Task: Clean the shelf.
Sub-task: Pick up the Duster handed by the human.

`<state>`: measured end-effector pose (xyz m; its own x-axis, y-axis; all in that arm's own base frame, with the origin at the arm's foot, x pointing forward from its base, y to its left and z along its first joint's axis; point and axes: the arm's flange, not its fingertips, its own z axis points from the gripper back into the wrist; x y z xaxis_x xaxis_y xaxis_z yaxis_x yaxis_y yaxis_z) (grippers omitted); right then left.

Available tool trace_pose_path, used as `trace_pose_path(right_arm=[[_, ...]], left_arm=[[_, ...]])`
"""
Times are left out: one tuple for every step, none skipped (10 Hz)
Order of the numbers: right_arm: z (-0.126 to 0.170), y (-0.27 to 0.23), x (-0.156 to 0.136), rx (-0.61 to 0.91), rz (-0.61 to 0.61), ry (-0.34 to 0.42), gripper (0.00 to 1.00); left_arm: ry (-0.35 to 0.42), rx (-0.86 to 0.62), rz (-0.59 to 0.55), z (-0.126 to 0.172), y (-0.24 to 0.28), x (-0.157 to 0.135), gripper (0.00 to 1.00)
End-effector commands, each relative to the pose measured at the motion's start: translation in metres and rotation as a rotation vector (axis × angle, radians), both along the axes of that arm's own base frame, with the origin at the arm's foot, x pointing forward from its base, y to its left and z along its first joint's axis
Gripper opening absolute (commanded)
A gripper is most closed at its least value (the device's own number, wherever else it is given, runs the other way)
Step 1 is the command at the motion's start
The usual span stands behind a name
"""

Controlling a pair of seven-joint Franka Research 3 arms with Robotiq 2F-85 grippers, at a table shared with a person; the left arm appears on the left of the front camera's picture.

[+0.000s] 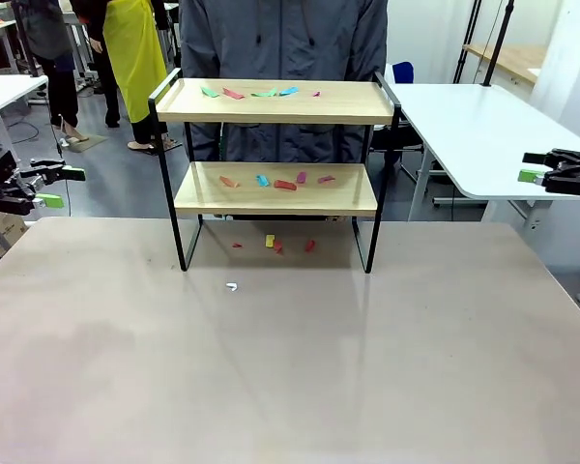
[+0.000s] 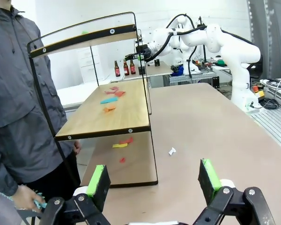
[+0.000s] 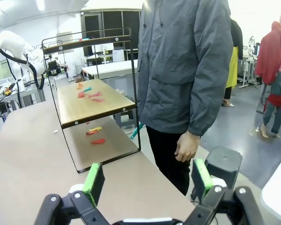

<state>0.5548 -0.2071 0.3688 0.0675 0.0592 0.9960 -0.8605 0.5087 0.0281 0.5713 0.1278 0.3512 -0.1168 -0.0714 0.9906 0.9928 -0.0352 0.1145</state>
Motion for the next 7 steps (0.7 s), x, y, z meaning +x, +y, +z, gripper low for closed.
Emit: trace_pose_path(right_arm=[[0.0023,0.0012,0.0004,0.004,-0.004,0.003,1.0],[0.0023,0.0012,0.0004,0.004,-0.004,0.003,1.0],[0.0023,0.0012,0.0004,0.004,-0.004,0.003,1.0],[0.0023,0.0012,0.0004,0.004,-0.004,0.003,1.0],[0.0023,0.0012,0.0004,0.004,-0.004,0.003,1.0],[0.0023,0.0012,0.0004,0.004,-0.004,0.003,1.0],[0.0023,0.0012,0.0004,0.004,-0.004,0.003,1.0]], left_arm=[[0.002,0.007,-0.007,-0.0001,-0.0004,-0.0004,1.0],[0.002,0.007,-0.007,-0.0001,-0.0004,-0.0004,1.0],[0.002,0.007,-0.007,-0.0001,-0.0004,-0.0004,1.0],[0.002,0.007,-0.007,-0.0001,-0.0004,-0.0004,1.0],[0.002,0.007,-0.007,-0.0001,-0.0004,-0.0004,1.0],[0.002,0.007,-0.007,-0.0001,-0.0004,-0.0004,1.0],[0.002,0.007,-0.007,-0.0001,-0.0004,-0.0004,1.0]])
